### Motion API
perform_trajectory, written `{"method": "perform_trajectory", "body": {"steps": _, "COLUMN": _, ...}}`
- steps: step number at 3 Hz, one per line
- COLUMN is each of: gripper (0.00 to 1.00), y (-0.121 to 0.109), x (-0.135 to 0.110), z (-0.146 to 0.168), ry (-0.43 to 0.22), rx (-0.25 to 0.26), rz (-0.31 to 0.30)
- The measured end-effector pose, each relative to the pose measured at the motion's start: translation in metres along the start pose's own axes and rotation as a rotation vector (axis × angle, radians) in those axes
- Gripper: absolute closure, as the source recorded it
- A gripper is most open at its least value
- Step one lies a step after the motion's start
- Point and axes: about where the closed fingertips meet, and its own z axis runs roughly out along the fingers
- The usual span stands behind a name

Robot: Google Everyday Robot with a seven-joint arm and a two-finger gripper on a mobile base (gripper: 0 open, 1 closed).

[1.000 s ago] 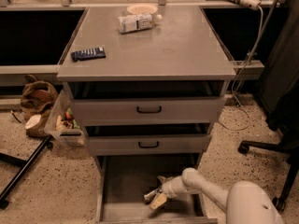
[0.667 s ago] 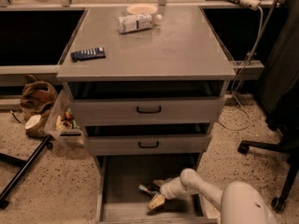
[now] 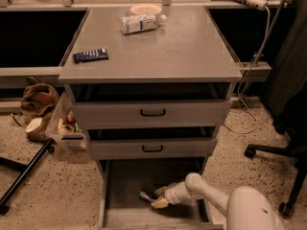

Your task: Pick redbull can from bottom drawer and place on counter

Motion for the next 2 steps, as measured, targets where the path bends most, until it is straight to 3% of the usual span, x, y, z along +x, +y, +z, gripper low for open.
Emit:
{"method": "perform_trajectory", "body": {"steps": 1, "gripper": 0.87, "y": 0.004, "x": -0.008, "z": -0.019, "ry": -0.042, "rx": 0.024, "rz": 0.049}}
{"method": "perform_trajectory", "body": {"steps": 2, "gripper": 1.0, "y": 0.015, "x": -0.043, "z": -0.071, "ry": -0.13, "rx": 0.06, "rz": 0.064}}
